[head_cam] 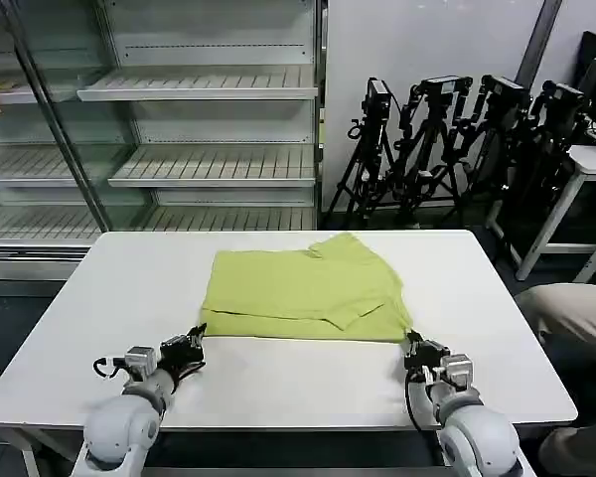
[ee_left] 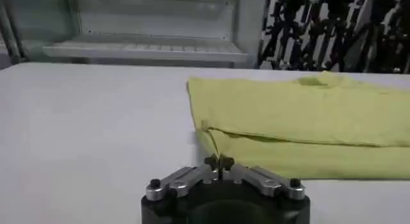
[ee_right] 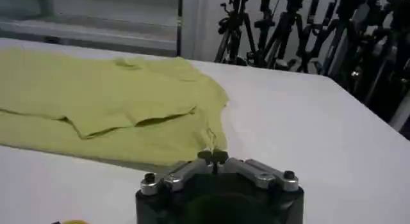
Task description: Fold and organize the clothes.
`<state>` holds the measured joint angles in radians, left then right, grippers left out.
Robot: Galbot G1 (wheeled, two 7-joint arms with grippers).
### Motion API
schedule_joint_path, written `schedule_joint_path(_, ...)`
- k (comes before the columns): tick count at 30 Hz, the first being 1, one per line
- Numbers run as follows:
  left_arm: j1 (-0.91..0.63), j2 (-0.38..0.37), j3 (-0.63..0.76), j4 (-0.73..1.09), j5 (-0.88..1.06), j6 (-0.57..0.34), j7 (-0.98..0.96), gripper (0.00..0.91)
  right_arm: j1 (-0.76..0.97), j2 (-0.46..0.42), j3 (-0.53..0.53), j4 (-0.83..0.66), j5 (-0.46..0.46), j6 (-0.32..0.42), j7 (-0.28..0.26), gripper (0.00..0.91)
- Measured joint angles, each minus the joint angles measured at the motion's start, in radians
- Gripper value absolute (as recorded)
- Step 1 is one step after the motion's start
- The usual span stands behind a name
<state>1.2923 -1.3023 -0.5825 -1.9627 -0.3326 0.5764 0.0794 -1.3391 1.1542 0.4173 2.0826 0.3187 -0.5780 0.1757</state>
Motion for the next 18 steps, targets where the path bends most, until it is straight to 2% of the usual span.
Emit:
schedule_joint_path(17, 0.264, -0.026, -0.124, -0.206, 0.002, -0.008, 0.069, 0.020, -0.321, 0.021, 0.066, 0.249, -0.128, 0.031, 0.000, 0.000)
schedule_joint_path(18, 0.273, -0.026, -0.127, -0.212, 0.005, -0.009, 0.071, 0.020, -0.336, 0.023, 0.070, 0.258, -0.136, 0.034, 0.000, 0.272)
